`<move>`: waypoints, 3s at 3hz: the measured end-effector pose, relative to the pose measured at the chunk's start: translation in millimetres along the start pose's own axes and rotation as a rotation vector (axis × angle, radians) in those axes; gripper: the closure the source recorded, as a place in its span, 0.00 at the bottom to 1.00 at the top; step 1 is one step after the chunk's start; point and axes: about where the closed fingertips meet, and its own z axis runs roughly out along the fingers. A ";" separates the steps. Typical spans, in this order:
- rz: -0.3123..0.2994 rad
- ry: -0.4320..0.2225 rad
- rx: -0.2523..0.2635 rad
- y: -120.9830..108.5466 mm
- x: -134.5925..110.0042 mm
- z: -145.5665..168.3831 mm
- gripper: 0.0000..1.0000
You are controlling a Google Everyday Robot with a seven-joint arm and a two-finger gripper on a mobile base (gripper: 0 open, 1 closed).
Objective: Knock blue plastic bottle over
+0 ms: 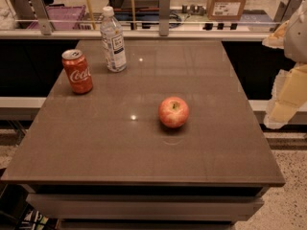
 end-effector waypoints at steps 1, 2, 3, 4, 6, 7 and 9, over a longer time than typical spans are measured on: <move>0.005 -0.008 0.014 -2.0 -3.2 -1.4 0.00; 0.068 -0.063 0.044 -11.8 -9.6 1.2 0.00; 0.171 -0.169 0.070 -25.4 -20.2 10.2 0.00; 0.240 -0.278 0.089 -36.7 -40.2 15.7 0.00; 0.309 -0.475 0.134 -73.7 -86.1 19.5 0.00; 0.371 -0.548 0.166 -92.9 -100.1 24.6 0.00; 0.380 -0.571 0.180 -95.9 -104.1 28.2 0.00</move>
Offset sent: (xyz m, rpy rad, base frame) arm 0.0337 0.0100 0.0032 0.1799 -0.0910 -0.1384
